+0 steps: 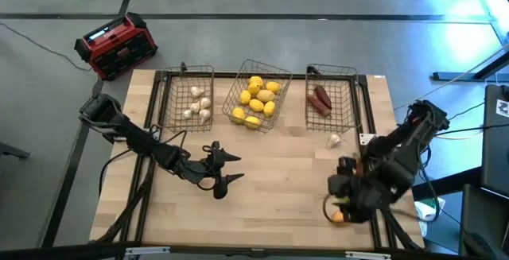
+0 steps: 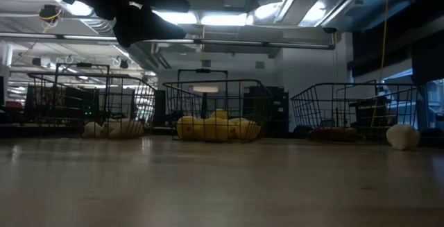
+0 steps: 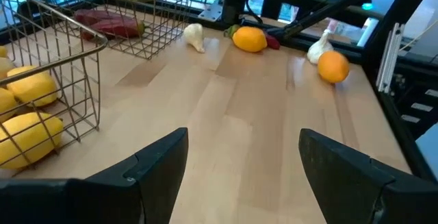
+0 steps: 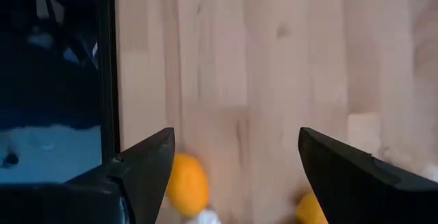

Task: Sort produce into baskets
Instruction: Put the lemon into the middle wire basket

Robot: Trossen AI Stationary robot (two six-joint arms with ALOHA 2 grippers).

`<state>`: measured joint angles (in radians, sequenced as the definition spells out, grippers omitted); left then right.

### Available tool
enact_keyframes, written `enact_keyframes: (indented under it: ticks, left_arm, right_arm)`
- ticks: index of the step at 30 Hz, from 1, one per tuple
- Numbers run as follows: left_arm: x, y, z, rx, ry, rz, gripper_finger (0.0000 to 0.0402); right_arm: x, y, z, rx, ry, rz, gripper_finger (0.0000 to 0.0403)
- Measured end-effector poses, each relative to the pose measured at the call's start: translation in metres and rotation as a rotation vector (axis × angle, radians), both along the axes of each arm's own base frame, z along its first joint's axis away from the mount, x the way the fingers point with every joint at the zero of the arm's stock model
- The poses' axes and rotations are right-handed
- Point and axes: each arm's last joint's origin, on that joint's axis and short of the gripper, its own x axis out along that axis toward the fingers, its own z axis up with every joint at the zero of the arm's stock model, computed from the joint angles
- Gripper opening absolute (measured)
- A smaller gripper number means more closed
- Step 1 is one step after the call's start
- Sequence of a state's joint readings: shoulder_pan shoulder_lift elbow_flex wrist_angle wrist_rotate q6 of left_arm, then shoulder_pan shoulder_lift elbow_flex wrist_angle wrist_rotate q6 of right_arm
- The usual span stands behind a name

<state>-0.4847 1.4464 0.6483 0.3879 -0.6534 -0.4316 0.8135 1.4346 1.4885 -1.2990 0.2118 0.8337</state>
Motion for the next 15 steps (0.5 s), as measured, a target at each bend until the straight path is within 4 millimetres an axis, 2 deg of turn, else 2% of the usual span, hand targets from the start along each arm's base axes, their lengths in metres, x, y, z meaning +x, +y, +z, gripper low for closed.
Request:
enact_keyframes:
  ticks: [7, 15]
  left_arm:
    - [-0.001, 0.000, -0.002, 0.009, 0.017, 0.000, 0.0276]
    - [-0.001, 0.000, -0.002, 0.012, 0.017, -0.001, 0.0276]
  right_arm:
    - [-0.017, 0.026, -0.040, -0.072, 0.130, 0.058, 0.0308]
    - [-0.025, 0.049, -0.095, -0.037, 0.244, 0.120, 0.0308]
